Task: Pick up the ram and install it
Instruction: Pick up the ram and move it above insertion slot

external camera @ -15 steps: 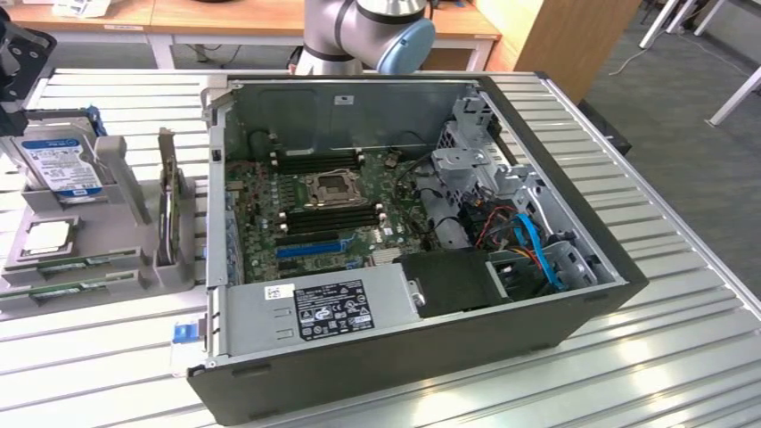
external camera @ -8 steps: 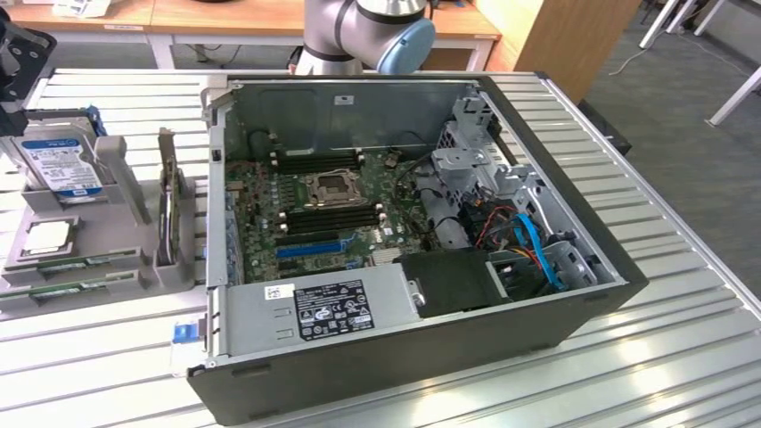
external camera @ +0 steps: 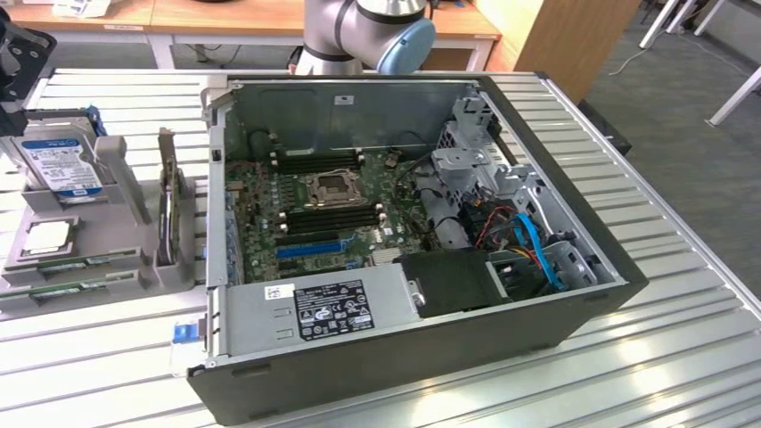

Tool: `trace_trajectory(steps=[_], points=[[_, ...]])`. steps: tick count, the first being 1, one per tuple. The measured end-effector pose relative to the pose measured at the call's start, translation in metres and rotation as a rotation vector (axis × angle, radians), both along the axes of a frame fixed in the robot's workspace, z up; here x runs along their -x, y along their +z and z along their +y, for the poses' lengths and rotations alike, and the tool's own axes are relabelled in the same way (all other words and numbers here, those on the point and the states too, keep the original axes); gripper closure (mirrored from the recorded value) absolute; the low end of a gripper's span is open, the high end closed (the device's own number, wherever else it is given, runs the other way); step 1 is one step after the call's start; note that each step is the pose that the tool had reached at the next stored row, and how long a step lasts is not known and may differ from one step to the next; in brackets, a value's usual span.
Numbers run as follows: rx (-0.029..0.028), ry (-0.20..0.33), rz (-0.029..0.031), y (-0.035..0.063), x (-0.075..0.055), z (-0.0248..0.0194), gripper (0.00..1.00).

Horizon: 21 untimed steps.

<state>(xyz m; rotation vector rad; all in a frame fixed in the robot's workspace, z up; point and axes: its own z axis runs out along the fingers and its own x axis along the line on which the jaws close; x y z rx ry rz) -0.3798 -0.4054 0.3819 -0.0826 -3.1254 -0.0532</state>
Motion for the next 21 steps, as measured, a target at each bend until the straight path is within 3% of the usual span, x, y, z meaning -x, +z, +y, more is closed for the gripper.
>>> trace_trajectory(steps=[21], points=[[-0.0001,0.381,0.0000,-0.0017,0.0000,0.0000,0.90]])
